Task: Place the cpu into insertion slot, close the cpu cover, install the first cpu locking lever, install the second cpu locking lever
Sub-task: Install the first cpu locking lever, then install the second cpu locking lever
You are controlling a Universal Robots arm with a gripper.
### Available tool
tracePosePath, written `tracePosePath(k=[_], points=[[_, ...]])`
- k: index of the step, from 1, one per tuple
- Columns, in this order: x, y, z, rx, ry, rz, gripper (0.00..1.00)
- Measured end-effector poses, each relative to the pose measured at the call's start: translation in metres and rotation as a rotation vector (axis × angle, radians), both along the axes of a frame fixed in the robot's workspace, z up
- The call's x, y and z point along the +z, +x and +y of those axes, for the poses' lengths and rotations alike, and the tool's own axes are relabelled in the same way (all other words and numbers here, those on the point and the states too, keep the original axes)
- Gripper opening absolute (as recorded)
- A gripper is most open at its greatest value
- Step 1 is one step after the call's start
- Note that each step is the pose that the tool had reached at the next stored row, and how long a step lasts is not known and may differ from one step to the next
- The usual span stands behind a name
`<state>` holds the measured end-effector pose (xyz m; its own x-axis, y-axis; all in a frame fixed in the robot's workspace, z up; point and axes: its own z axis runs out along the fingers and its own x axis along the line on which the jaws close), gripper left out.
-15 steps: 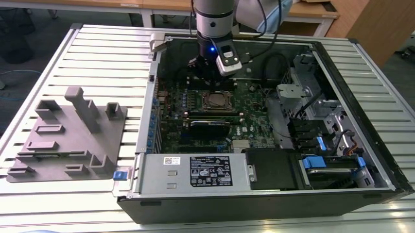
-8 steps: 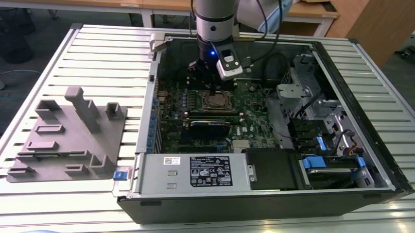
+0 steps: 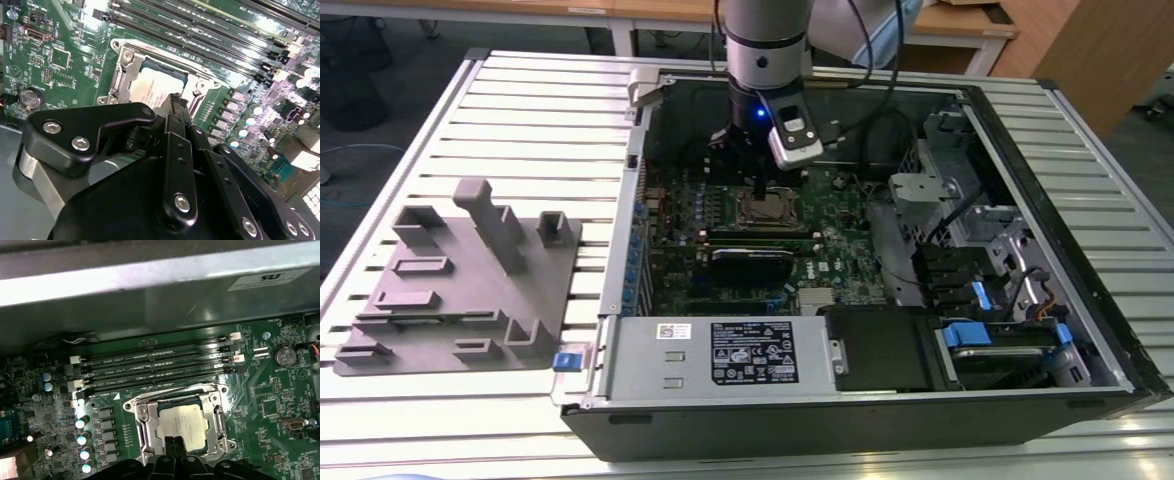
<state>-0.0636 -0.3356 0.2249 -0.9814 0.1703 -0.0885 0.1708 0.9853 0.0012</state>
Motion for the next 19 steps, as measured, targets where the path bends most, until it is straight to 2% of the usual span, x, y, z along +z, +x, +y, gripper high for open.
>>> tracePosePath(k=[4,19], points=[[-0.0002,0.0070,0.0000,0.000,-0.0002,0.0009,0.11],[0.0014,0.0105,0.0000,0.000,-0.0010,0.0022,0.11]])
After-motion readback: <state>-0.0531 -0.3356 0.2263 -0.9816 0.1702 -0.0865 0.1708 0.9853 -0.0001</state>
